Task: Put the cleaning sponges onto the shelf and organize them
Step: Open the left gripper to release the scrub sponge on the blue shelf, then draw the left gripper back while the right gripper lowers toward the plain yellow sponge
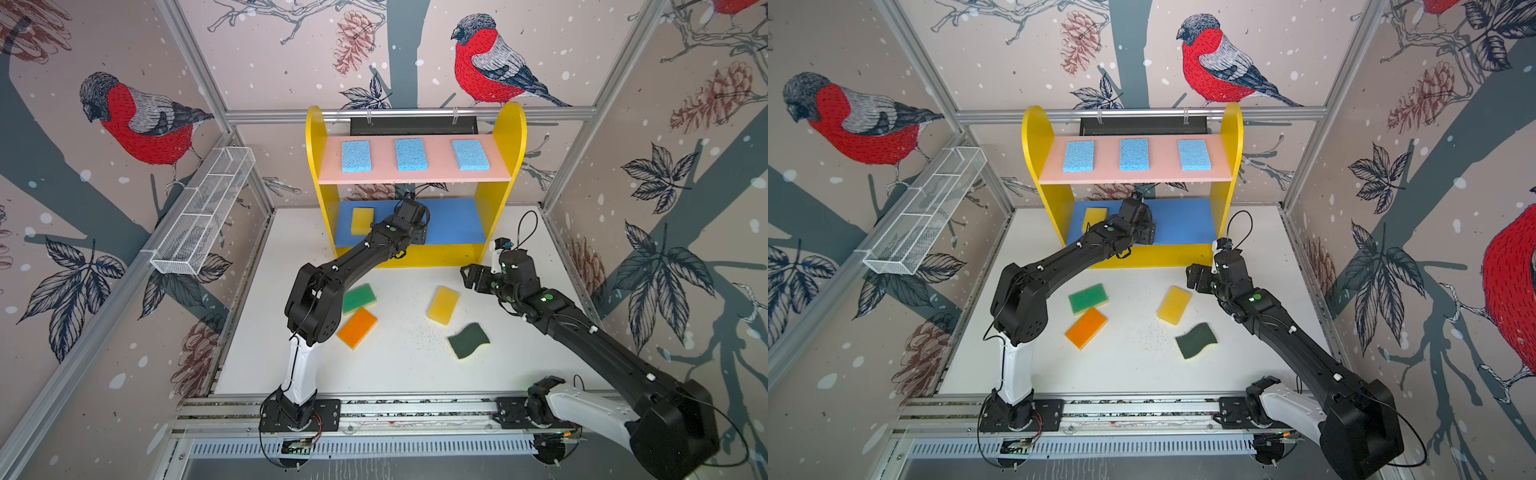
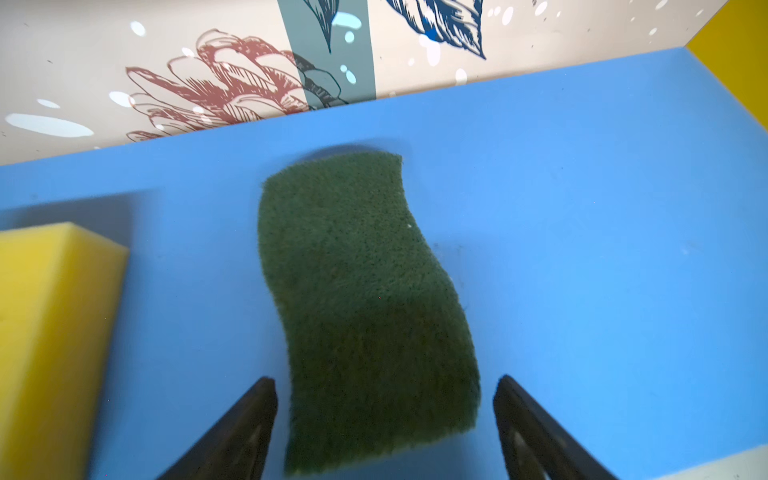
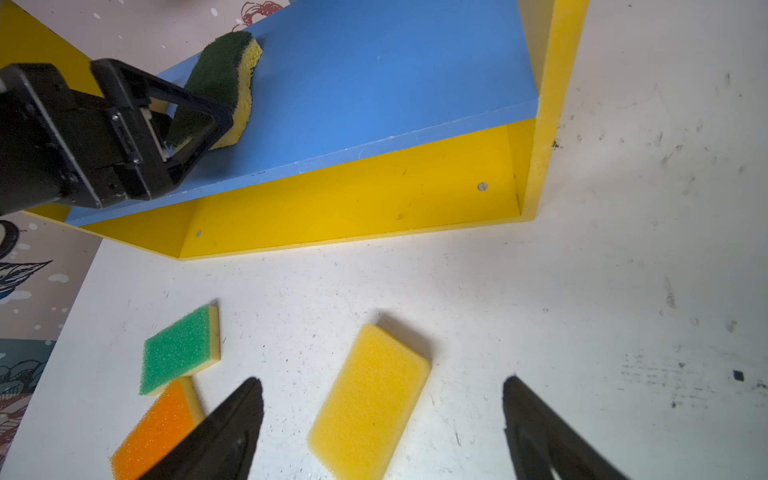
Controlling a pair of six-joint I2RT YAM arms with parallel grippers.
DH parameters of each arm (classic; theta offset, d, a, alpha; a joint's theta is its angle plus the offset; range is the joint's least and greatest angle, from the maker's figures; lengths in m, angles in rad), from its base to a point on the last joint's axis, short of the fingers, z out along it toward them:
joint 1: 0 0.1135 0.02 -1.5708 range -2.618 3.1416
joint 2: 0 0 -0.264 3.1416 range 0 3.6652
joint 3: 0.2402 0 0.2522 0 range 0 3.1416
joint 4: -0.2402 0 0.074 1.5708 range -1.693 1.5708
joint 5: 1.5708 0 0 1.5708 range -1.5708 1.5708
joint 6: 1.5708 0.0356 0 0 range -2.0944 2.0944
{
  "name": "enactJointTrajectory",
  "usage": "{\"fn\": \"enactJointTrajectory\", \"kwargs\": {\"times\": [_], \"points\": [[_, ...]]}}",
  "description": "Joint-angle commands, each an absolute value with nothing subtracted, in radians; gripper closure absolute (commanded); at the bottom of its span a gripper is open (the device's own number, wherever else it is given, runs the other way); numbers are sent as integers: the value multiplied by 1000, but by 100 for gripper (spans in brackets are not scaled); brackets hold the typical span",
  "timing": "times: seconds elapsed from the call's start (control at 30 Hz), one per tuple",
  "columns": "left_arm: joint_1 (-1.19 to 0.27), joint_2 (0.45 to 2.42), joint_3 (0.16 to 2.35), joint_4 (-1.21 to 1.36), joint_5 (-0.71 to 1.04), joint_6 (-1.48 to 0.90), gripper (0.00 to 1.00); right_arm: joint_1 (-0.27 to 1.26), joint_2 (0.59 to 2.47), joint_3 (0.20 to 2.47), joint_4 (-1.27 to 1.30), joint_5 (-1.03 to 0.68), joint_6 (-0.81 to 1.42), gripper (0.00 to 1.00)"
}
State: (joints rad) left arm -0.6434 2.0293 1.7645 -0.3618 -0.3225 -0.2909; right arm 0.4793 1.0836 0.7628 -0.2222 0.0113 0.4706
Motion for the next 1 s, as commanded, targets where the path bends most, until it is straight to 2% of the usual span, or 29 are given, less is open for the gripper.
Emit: {"fn": "enactJointTrajectory", "kwargs": {"times": [0.0,0.5,0.97], "points": [[-643,1995,1741,-341,-341,-293,17,481,1080,760,-221,25,472,10],[-643,1763,1503,-304,-380,-312,19,504,1071,749,-218,44,520,10],[-644,1474,1204,-352,-386,-360,22,722,1064,725,-227,195,646,10]]}}
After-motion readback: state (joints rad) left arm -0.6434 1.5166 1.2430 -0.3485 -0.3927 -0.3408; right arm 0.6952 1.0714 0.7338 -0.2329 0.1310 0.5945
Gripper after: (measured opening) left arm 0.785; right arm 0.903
